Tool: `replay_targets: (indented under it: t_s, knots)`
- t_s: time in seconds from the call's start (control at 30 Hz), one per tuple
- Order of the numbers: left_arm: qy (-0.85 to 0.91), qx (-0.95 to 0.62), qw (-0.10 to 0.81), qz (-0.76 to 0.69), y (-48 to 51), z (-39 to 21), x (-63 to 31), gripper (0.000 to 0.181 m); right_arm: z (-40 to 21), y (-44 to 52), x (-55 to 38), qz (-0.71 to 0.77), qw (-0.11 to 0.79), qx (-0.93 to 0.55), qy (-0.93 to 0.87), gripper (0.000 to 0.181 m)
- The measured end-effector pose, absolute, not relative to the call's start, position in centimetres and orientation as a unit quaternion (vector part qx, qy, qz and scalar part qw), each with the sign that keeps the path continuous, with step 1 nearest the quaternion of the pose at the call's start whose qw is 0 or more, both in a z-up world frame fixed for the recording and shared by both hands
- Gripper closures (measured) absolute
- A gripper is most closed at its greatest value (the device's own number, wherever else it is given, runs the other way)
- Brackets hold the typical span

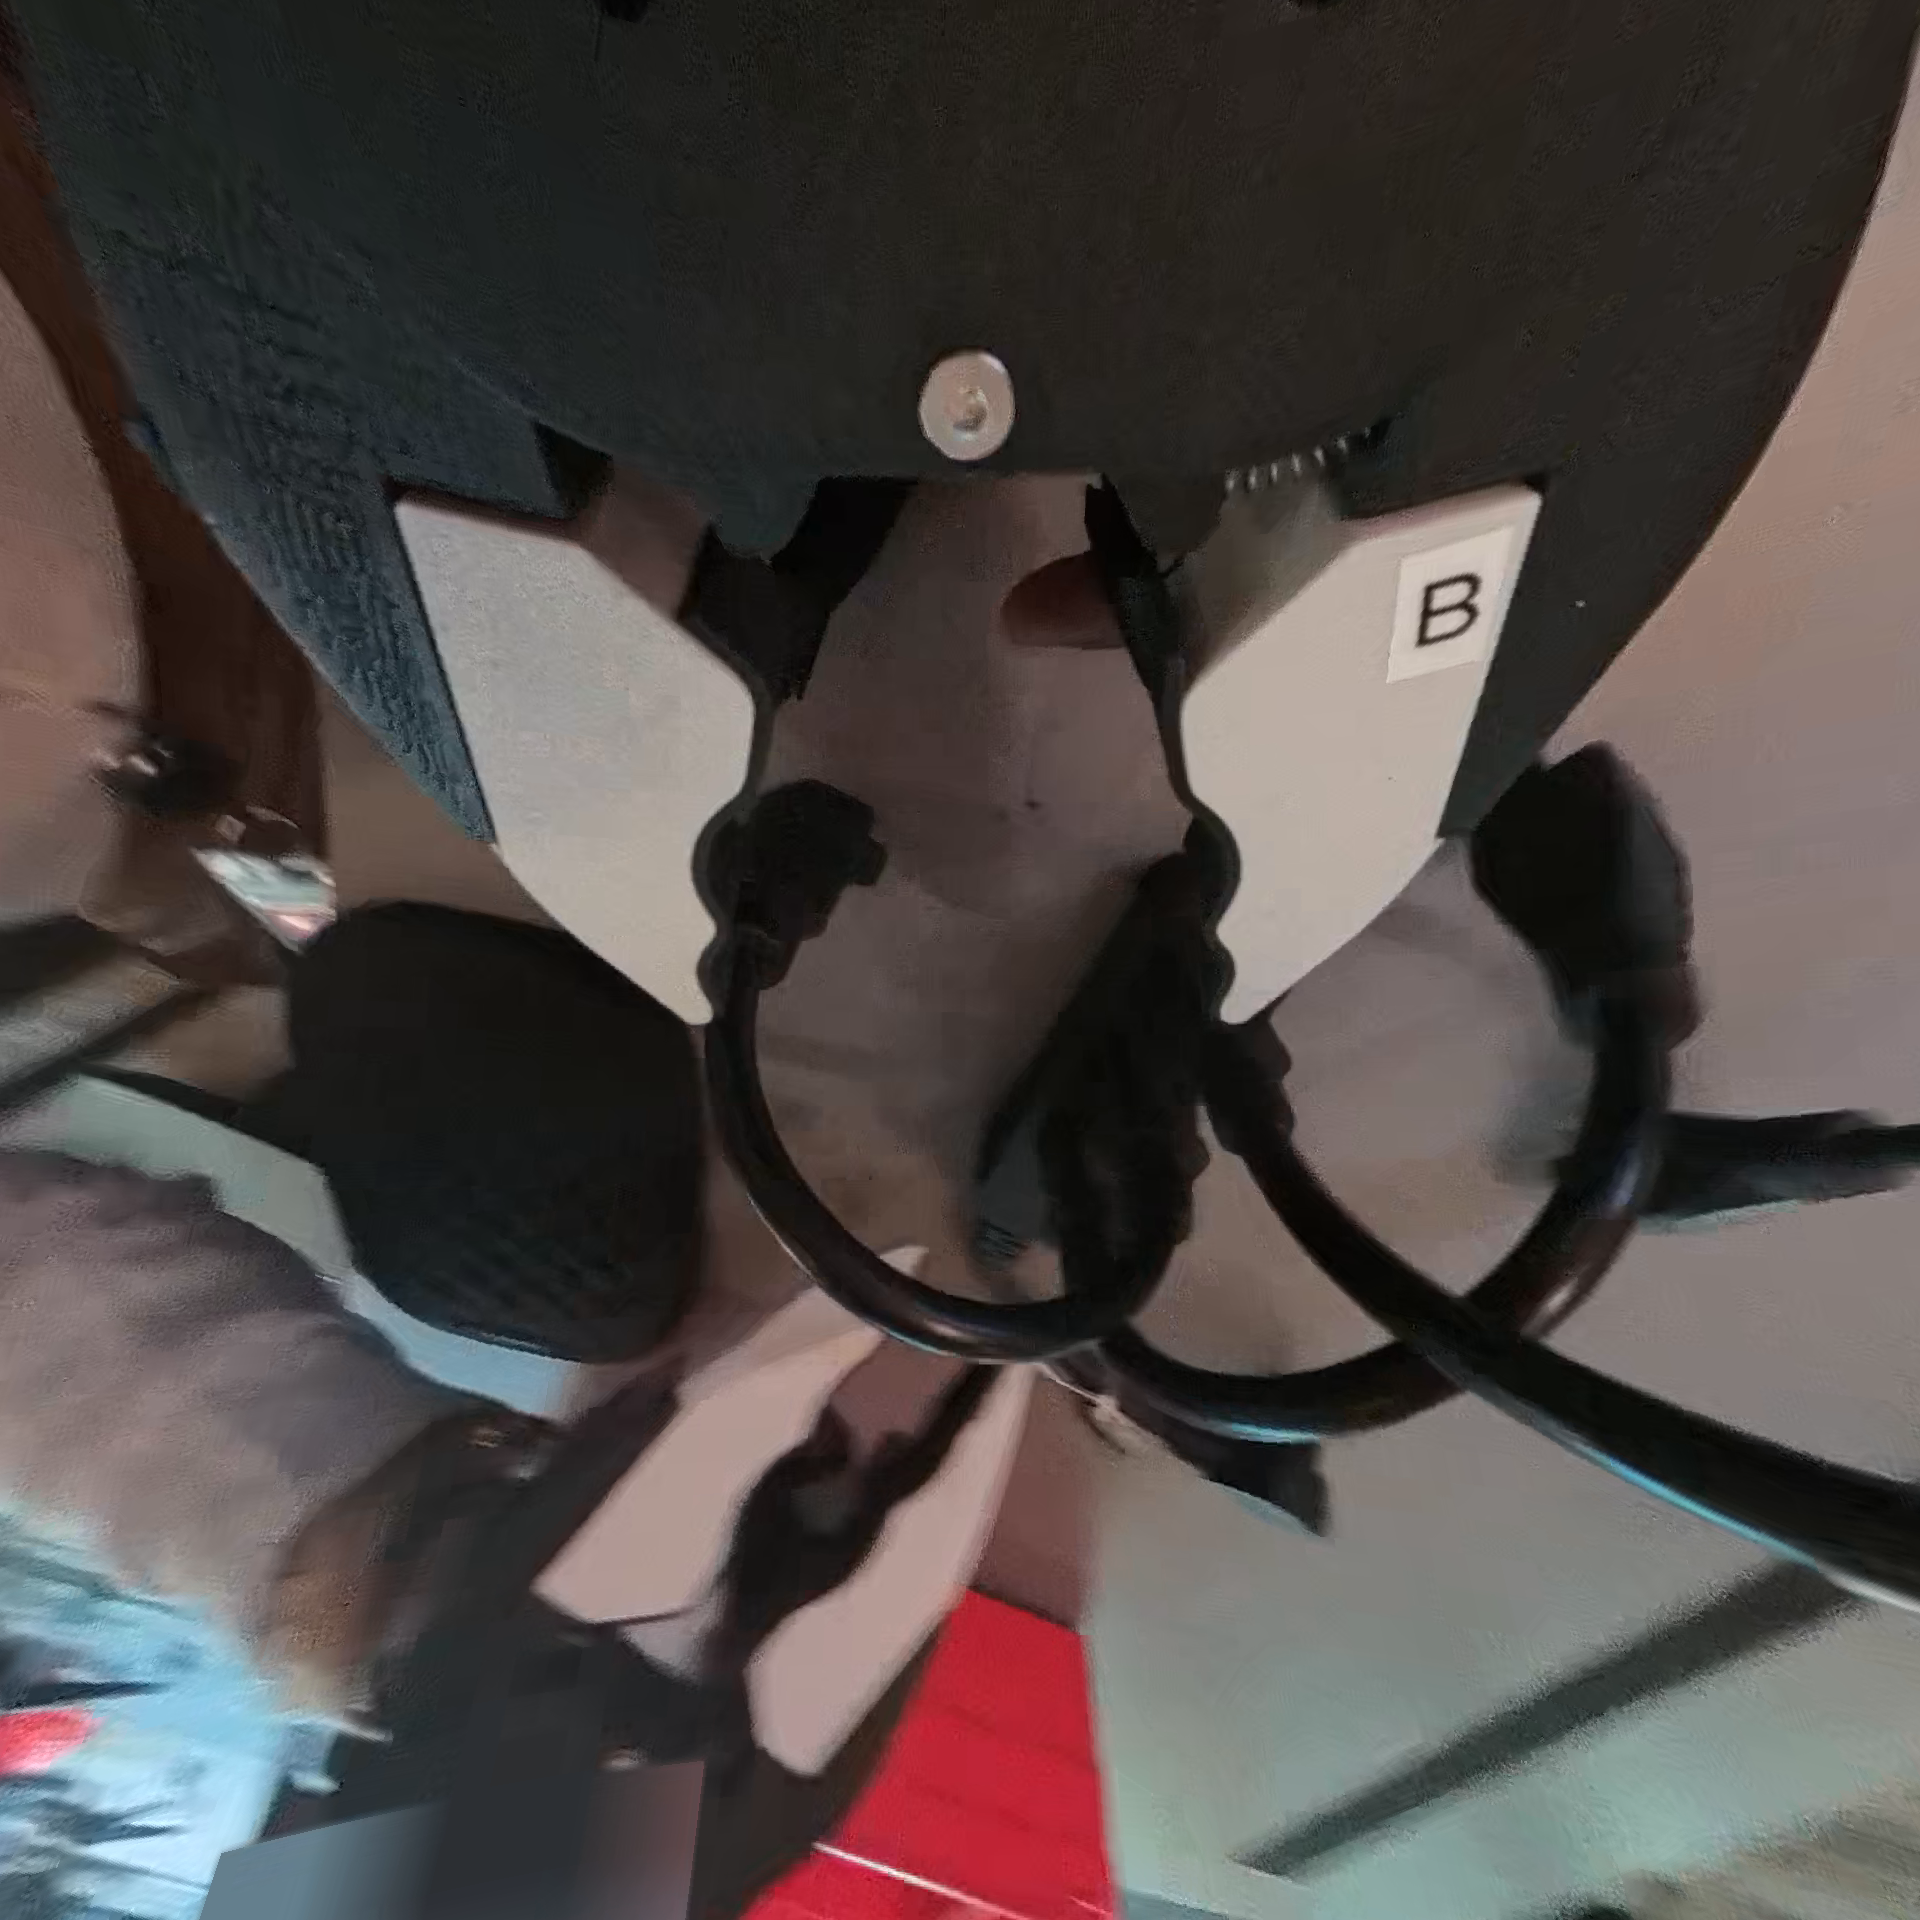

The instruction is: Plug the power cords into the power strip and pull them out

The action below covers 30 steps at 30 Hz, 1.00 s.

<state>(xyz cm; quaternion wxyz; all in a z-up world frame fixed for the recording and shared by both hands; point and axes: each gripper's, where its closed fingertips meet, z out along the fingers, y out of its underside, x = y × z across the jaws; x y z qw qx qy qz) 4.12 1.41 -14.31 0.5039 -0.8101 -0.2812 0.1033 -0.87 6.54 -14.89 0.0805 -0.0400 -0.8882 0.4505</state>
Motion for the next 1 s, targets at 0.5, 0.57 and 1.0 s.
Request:
replay_targets:
  t_s: [0.5, 0.57, 1.0]
  knots:
    - [-0.3, -0.791, 0.509, 0.161, 1.0, -16.1, -2.1, 0.145, -16.4, 4.6, -2.1, 0.43, 0.047, 0.013, -0.902, 0.157]
    - [-0.289, -0.787, 0.524, 0.15, 1.5, -16.0, -1.6, 0.16, -16.4, 4.7, -1.9, 0.438, 0.044, 0.015, -0.898, 0.157]
    - [-0.315, -0.778, 0.51, 0.189, 1.8, -16.2, -0.5, 0.164, -16.4, 5.4, -0.7, 0.464, 0.032, -0.031, -0.885, 0.156]
